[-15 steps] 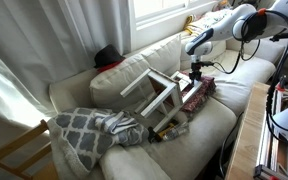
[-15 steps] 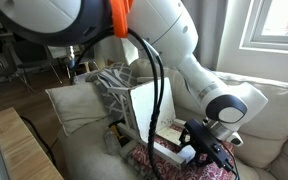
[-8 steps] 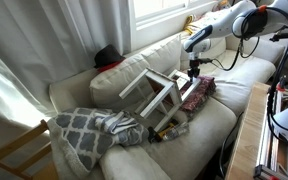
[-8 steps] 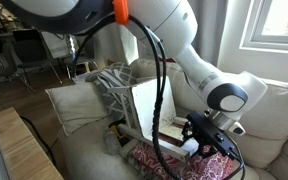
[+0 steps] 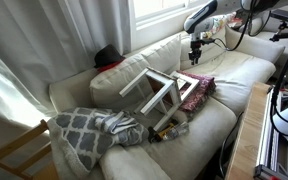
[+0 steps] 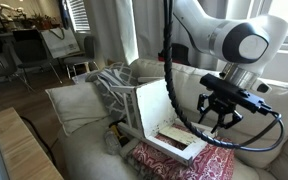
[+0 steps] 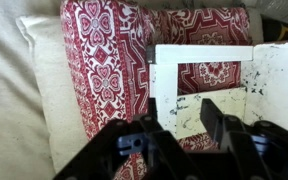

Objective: Lift the chair laying on the sofa seats to make it stand on its four legs on the sofa

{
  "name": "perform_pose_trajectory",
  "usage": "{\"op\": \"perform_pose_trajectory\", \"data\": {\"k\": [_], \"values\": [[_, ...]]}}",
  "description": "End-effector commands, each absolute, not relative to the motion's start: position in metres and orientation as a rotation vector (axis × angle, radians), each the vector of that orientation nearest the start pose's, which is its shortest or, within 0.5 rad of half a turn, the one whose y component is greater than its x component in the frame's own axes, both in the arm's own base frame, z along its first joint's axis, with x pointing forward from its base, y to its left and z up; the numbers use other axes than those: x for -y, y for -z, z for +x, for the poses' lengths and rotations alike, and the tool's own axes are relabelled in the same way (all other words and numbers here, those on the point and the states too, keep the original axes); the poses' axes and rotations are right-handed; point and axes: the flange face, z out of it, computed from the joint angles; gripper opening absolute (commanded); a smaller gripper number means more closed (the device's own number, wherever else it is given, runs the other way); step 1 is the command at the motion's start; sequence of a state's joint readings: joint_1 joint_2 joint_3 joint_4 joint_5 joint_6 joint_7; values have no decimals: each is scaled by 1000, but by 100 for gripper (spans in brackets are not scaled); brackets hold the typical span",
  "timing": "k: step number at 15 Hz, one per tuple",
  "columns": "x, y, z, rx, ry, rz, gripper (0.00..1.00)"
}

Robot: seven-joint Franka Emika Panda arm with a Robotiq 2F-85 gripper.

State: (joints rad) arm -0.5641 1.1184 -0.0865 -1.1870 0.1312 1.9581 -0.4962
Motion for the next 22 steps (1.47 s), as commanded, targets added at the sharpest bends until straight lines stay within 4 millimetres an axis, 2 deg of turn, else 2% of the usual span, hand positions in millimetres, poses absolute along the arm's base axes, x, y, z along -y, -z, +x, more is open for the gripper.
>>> {"op": "perform_pose_trajectory", "data": {"k": [1,2,3,6,10,13,18,22], "values": [[397,-66,558,-223,-480,-2860,73],[393,-57,555,-189,-484,-2834,73],[390,-46,551,-164,-492,-2808,78],[382,-6,542,-86,-479,-2731,99],[383,32,534,-68,-418,-2653,100],[392,49,534,-70,-345,-2649,100],[405,61,546,-130,-236,-2696,100],[390,80,553,-129,-218,-2745,100]]}}
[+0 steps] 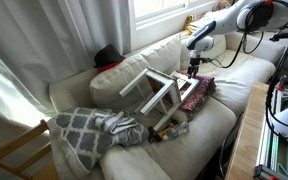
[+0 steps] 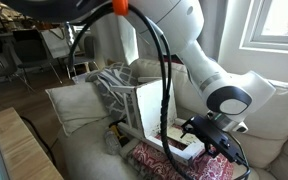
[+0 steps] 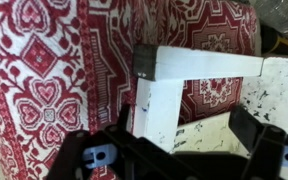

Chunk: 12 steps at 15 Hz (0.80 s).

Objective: Lift the chair laying on the sofa seats to make it stand on its four legs on the sofa

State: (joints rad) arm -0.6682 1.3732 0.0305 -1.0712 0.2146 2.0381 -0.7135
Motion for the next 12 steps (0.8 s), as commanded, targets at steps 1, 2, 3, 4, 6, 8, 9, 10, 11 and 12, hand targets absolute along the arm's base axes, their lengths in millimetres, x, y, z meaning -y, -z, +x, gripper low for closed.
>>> {"op": "perform_pose_trajectory", "data": {"k": [1,2,3,4,6,8,9,10,11,12], "values": [[389,85,554,-137,-206,-2768,100],[387,89,555,-141,-197,-2791,100],[385,93,555,-146,-192,-2801,100],[383,96,556,-152,-190,-2821,100],[377,104,555,-143,-202,-2847,100],[375,110,554,-144,-206,-2878,100],[373,113,553,-139,-213,-2894,97],[372,116,551,-133,-226,-2905,95],[371,118,551,-135,-231,-2918,93],[370,120,550,-131,-238,-2927,90]]}}
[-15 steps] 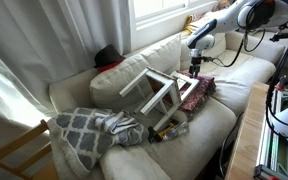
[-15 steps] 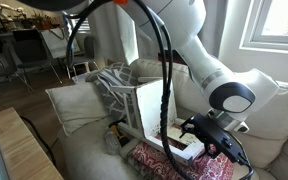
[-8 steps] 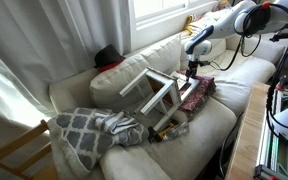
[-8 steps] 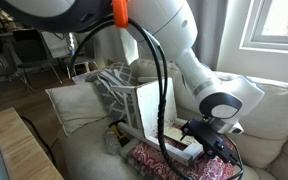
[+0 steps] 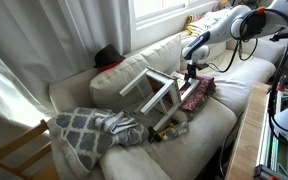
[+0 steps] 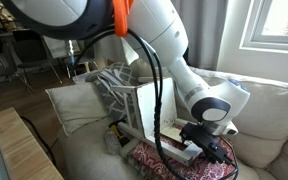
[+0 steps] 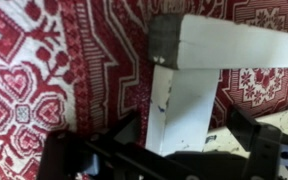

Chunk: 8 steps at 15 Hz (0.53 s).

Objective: Lift the chair laying on the sofa seats to make it stand on its four legs on the sofa

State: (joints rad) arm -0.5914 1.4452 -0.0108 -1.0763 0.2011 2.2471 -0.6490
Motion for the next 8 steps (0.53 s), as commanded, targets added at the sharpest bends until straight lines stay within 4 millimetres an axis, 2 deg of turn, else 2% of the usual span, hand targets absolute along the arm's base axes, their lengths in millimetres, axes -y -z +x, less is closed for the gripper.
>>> {"op": "perform_pose_trajectory", "data": {"k": [1,2,4,8], "values": [[369,122,549,-126,-246,-2935,88],[369,123,549,-124,-251,-2940,83],[368,123,549,-117,-265,-2950,63],[363,122,549,-118,-310,-2954,33]]}}
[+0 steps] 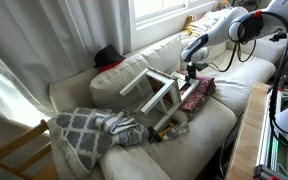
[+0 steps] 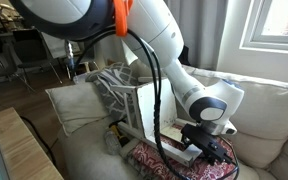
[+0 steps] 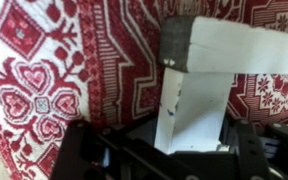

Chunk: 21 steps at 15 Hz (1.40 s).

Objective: Lift the chair laying on the sofa seats to make it stand on its four legs on the sofa

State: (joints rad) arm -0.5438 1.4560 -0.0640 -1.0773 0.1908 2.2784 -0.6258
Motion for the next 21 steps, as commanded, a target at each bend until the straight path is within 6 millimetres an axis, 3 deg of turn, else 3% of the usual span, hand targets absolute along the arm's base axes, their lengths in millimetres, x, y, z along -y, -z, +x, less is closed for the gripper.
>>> {"op": "perform_pose_trajectory", "data": {"k": [1,4,6,15,21], "values": [[361,122,549,-130,-326,-2952,27],[353,117,550,-138,-391,-2914,5],[350,103,554,-132,-414,-2897,0],[339,14,559,-179,-494,-2819,0],[334,-51,561,-153,-398,-2884,0]]}}
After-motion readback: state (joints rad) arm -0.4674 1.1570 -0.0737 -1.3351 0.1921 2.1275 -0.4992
